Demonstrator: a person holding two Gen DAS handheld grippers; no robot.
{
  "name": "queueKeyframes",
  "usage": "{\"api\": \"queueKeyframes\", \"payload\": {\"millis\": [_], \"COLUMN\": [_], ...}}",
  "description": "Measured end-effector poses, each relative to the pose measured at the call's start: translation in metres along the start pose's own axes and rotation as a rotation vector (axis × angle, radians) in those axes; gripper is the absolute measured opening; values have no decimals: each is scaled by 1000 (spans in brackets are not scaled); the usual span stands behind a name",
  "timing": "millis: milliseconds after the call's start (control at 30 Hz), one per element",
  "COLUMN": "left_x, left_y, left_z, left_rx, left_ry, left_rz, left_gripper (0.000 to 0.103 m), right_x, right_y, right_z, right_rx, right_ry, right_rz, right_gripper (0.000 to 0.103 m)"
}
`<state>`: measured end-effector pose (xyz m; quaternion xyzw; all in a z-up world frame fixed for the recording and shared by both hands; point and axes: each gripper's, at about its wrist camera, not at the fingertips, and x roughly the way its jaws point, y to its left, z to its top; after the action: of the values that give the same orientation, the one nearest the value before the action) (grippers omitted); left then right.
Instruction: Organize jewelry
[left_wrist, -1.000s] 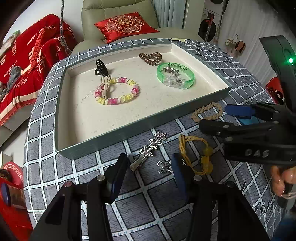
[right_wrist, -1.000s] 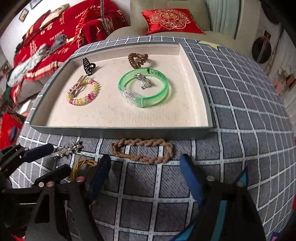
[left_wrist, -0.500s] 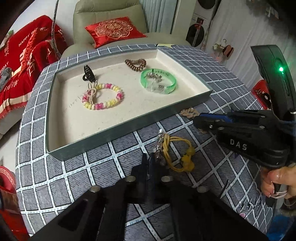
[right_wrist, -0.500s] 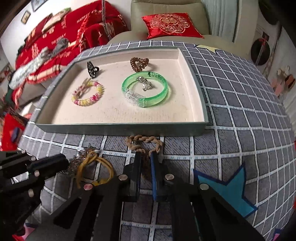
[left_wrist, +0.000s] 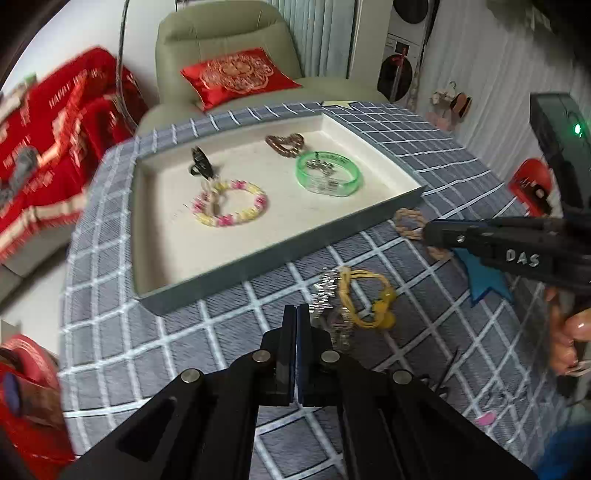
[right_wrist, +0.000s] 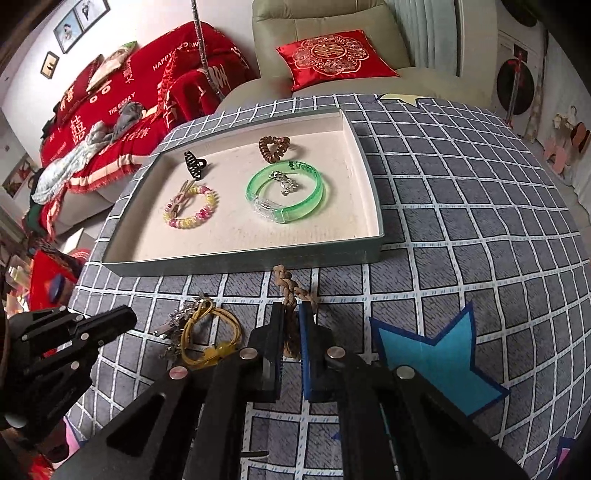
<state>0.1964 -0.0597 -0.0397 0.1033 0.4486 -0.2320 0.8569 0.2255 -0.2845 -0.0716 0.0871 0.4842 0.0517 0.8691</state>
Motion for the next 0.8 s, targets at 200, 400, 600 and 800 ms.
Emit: {"api": "queueKeyframes", "payload": {"millis": [200,400,600,800], "left_x": [4,9,8,2], "left_y": [4,4,10,26], "left_z": [-8,-18,-26,-24], "left_rx": [-13,17,8,-87], "left_ry": [55,93,92,54], "left_rz": [-12,15,50,-29], "left_gripper": [14,14,14,15], "right_x": [-8,-18,-14,-9], "right_y": [0,0,-1,-7], "right_z": [-5,-10,-15,-15], "right_rx": [24,33,28,64], "right_ry": [-8,-17,0,18], "right_rz": [46,71,77,92], "right_gripper": [8,8,8,8]}}
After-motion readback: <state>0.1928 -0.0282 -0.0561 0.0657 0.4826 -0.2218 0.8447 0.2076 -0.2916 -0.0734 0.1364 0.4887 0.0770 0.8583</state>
